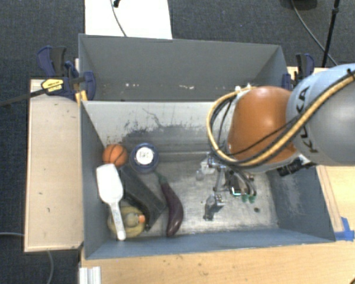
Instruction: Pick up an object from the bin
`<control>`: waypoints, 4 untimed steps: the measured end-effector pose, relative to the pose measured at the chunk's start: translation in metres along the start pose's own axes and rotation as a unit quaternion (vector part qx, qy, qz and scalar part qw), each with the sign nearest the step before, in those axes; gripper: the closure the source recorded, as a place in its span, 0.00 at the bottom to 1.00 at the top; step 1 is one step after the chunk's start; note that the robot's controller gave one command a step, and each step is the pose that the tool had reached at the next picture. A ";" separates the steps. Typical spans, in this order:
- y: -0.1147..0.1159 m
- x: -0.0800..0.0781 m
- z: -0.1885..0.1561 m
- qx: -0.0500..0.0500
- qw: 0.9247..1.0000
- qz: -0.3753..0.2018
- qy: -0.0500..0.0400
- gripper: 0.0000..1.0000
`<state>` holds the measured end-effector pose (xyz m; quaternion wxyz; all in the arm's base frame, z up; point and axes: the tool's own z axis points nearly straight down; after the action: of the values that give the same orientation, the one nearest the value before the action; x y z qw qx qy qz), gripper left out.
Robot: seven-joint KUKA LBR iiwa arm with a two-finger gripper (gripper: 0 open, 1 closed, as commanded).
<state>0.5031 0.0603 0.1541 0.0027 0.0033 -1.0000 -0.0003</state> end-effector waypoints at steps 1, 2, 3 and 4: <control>0.000 -0.002 -0.003 0.000 1.000 0.001 -0.004 0.00; 0.054 0.012 0.033 0.000 0.999 0.032 -0.005 0.00; 0.077 0.003 0.060 -0.002 0.999 0.035 -0.004 0.00; 0.064 0.006 0.073 0.000 0.995 0.104 -0.003 0.00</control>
Offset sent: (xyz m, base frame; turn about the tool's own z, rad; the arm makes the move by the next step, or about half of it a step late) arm -0.0200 0.0742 -0.0450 0.0710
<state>0.4965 0.1246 0.0813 -0.0008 -0.1011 -0.9949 -0.0005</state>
